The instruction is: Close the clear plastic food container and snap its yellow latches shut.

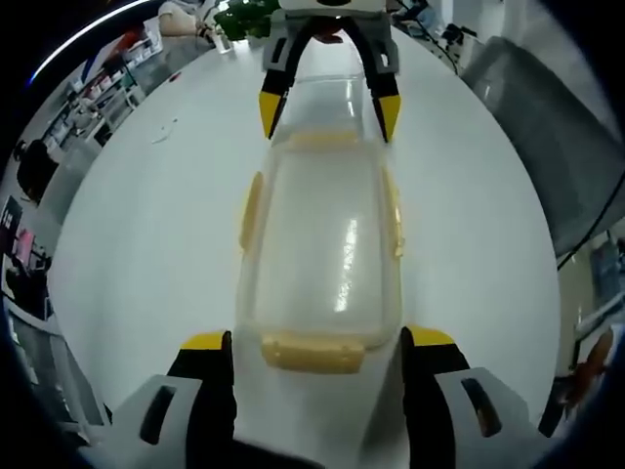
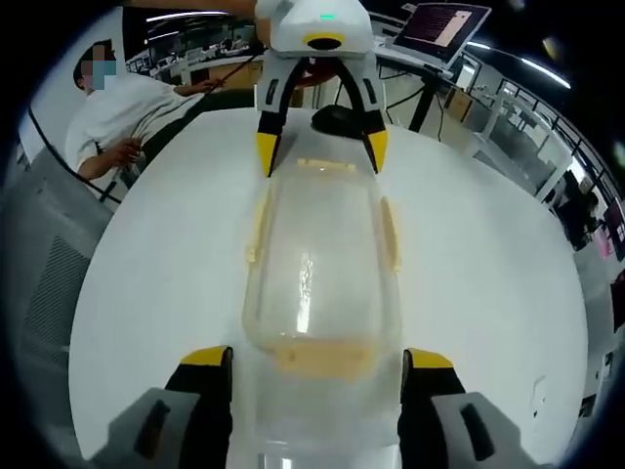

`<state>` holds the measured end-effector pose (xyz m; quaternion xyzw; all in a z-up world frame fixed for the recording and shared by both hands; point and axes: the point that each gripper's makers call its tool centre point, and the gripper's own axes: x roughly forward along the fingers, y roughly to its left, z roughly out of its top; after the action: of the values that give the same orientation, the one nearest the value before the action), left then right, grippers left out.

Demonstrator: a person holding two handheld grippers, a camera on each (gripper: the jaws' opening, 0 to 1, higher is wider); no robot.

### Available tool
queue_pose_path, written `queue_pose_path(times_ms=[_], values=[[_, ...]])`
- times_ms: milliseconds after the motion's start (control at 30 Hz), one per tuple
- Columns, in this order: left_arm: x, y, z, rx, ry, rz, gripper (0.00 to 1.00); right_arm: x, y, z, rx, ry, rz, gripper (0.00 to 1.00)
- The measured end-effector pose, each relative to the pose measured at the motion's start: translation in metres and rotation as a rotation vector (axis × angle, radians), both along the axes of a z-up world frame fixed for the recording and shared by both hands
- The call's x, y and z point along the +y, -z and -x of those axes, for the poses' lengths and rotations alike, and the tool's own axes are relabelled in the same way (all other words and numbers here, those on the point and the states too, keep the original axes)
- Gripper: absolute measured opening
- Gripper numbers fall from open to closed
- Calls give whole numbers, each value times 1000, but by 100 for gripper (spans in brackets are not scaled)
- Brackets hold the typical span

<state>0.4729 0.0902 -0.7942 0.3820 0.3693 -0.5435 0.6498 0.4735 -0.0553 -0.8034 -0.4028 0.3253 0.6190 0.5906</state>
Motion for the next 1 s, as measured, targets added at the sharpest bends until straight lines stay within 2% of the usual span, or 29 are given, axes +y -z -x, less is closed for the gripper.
queue_pose_path(times_ms=[233, 433, 467, 567, 633, 667, 700, 733, 767, 1000], values=[[0, 0, 3, 25, 30, -3, 61, 1, 0, -1, 9, 7, 21, 62], [4, 2, 9, 86, 26, -20, 52, -1, 0, -3, 11, 13, 48, 48], [3, 1, 7, 66, 45, -16, 52, -3, 0, -3, 11, 15, 52, 47], [4, 1, 8, 72, 38, -23, 51, -4, 0, -2, 12, 22, 59, 44], [4, 1, 7, 78, 26, -29, 47, -5, 0, -3, 11, 25, 68, 38], [5, 1, 7, 65, 50, -39, 46, -8, 1, -3, 2, 0, 79, 38], [5, 1, 7, 64, 50, -39, 44, -8, 1, -2, 4, 14, 70, 38], [7, 1, 8, 63, 51, -47, 39, -8, 2, -1, 3, 14, 69, 38], [8, 0, 7, 59, 28, -47, 38, -6, 1, -1, 0, 10, 66, 37], [5, 4, 9, 54, 41, -69, 38, -5, 0, 0, -1, 4, 67, 37]])
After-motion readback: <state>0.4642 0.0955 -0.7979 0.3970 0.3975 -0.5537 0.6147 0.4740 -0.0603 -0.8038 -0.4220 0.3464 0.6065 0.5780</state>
